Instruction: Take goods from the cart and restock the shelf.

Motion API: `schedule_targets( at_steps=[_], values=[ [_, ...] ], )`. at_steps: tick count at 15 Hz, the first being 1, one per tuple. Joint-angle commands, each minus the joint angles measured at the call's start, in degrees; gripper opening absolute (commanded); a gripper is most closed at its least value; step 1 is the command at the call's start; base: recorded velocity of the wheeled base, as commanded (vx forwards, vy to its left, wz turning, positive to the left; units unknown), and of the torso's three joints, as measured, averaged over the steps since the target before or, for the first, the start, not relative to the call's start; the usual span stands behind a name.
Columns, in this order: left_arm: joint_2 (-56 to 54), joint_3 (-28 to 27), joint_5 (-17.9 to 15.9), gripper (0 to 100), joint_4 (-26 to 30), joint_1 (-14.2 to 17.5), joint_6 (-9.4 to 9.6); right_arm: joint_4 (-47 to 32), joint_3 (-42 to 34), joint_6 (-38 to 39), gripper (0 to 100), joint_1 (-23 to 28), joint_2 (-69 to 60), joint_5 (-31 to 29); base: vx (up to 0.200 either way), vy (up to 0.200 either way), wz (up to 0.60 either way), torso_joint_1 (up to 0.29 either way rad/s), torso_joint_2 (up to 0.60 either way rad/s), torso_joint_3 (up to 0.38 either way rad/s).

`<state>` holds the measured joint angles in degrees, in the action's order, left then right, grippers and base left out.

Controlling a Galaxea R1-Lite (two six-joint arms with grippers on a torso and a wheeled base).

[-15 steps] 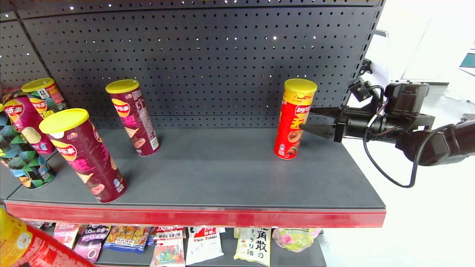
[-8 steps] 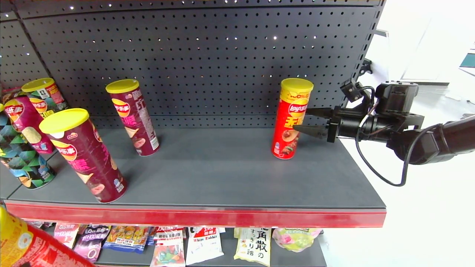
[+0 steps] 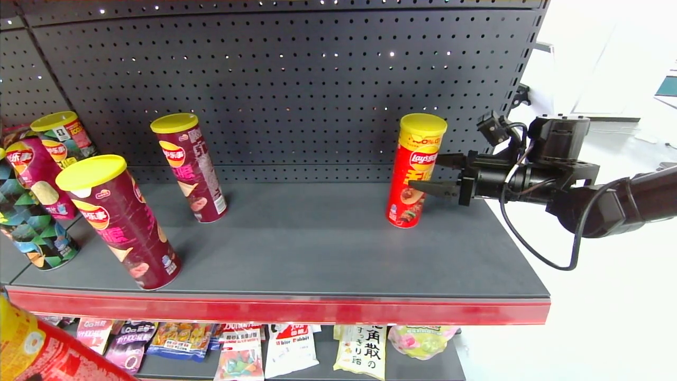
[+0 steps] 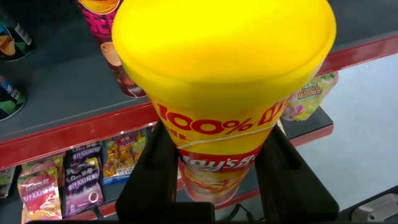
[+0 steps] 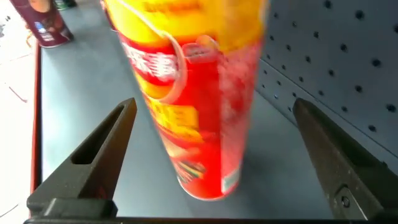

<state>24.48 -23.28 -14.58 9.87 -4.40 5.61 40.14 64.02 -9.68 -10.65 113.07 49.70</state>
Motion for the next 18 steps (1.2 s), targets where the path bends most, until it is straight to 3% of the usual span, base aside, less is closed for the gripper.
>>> schedule_targets(
  at_steps=[1,6,7,13,18],
  values=[
    [0.0,0.0,0.0,0,0.0,0.0,0.02,0.0,0.0,0.0,100,-0.9,-0.4,0.0,0.0,0.0,0.0,0.0,0.0,0.0],
    [0.0,-0.1,0.0,0,0.0,0.0,0.28,0.2,0.8,-0.2,100,-2.0,0.4,-1.4,0.0,0.0,0.0,0.0,0.0,0.0],
    [0.0,0.0,0.0,0,0.0,0.0,0.28,0.2,0.7,0.2,0,-2.4,0.7,-1.7,0.0,0.0,0.0,0.0,0.0,0.0],
    [0.0,-0.4,0.0,0,0.0,0.0,0.28,0.3,-0.8,-0.2,0,-4.5,-0.7,-5.1,0.0,0.0,0.0,0.0,0.0,0.0],
    [0.1,-1.1,1.0,0,0.1,0.0,0.37,0.4,-12.3,-0.5,0,-8.2,-11.2,-9.2,0.0,0.0,0.0,0.0,0.0,0.0]
  ],
)
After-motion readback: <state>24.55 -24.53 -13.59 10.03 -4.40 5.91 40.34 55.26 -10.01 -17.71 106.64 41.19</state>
